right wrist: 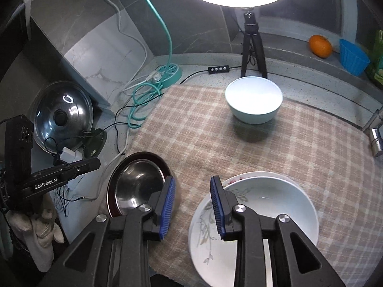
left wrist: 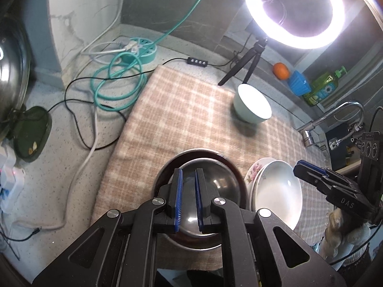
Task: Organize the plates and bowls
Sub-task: 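Open both grippers to release the steel bowl rim, then move both grippers to the pale blue bowl rim and close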
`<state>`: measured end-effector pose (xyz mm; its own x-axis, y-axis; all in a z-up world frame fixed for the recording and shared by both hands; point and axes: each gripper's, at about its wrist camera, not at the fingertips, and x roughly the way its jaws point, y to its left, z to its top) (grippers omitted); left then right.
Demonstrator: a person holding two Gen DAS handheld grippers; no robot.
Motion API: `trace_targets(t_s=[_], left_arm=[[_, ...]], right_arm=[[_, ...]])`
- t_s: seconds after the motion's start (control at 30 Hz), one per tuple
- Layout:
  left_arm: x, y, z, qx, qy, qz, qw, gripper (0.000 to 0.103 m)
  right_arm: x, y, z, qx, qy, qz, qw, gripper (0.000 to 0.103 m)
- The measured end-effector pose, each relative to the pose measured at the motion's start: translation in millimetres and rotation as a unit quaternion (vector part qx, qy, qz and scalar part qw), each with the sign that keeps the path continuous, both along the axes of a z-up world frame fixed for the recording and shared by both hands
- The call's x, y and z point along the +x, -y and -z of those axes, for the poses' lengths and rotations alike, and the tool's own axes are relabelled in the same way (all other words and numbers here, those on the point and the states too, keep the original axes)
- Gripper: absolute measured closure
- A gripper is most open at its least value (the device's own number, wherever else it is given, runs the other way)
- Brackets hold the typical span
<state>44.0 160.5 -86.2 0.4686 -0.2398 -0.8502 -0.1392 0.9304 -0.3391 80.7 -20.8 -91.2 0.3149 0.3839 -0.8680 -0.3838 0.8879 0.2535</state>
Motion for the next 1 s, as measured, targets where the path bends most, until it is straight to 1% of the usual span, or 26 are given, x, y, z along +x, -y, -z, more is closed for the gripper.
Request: trace_targets(t_s=[0.1,0.27,0.4,0.5,0.57,0.67,0.83,1.0], left_arm=[[12.1,9.9,-4.7,-0.006,0.003,0.011,0.9999,0.095],[38.1,30.2,-12.6,-0.013,0.006,0.036,0.9992,0.095],[63.4,46.8,-19.9,-0.036,0.005,0.058,0.9976,0.095],[83.0,58.5,-25.7,-0.024,0.014,0.063,0.9977,0.095],[98.4,66.7,-26.7,-0.017,0.016,0.067,0.9975,0.095],[123.6,75.9,-21.2,-0.029,0.008,0.076,0.9966,0.094],[167.5,82.2,-0.2,-0.029,-0.018,0.067,0.9972,0.093],[199.5,89.2,24.5,-0.005,-0.041,0.066,0.997,0.093]], right_arm=[[5.5,22.0,-12.2,0.009,0.013,0.024,1.0,0.075],[17.7,60.4,-36.4,0.033,0.048,0.067,0.996,0.075],[36.1,83.6,-49.8,0.051,0.045,0.086,0.994,0.075],[52.0,94.2,-52.8,0.052,0.038,0.096,0.993,0.075],[66.7,100.5,-49.3,0.05,0.029,0.107,0.993,0.075],[86.9,111.7,-36.0,0.074,0.0,0.12,0.99,0.075],[125.2,122.2,-6.7,0.102,-0.039,0.145,0.983,0.075],[151.0,116.9,19.5,0.086,-0.05,0.145,0.984,0.075]])
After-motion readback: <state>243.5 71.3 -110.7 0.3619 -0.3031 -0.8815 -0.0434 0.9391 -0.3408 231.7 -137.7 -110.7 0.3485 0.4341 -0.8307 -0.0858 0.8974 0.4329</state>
